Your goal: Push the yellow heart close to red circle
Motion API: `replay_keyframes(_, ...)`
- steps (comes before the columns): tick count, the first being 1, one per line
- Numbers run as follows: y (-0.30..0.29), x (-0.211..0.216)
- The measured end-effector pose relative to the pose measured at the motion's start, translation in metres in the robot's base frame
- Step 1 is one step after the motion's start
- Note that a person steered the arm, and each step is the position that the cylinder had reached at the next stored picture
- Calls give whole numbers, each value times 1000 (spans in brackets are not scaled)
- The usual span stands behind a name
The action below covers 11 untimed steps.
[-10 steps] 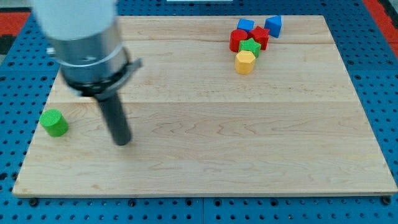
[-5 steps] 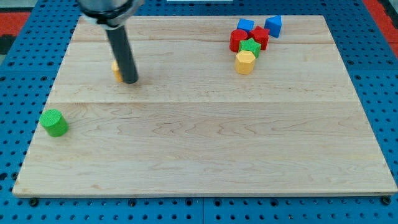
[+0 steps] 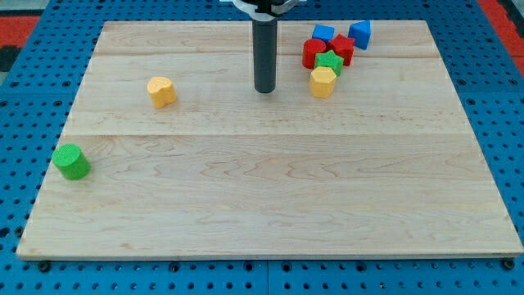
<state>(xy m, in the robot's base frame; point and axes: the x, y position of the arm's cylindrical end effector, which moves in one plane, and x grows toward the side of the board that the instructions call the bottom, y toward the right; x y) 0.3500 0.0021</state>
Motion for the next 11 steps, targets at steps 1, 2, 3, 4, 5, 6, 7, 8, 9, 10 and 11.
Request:
replay_keyframes(1,2,-8)
replay_keyframes(2,6,-16)
replay_keyframes(3,15,-31)
replay_keyframes(4,29,-34)
replay_keyframes(5,-15,-21)
replay_keyframes(6,-90,-17)
replay_keyframes(7,-193,-23)
replay_keyframes(8,-258,-17)
replay_keyframes(9,-295,-17)
replay_keyframes(10,-307,-10)
replay_keyframes(11,-290,38)
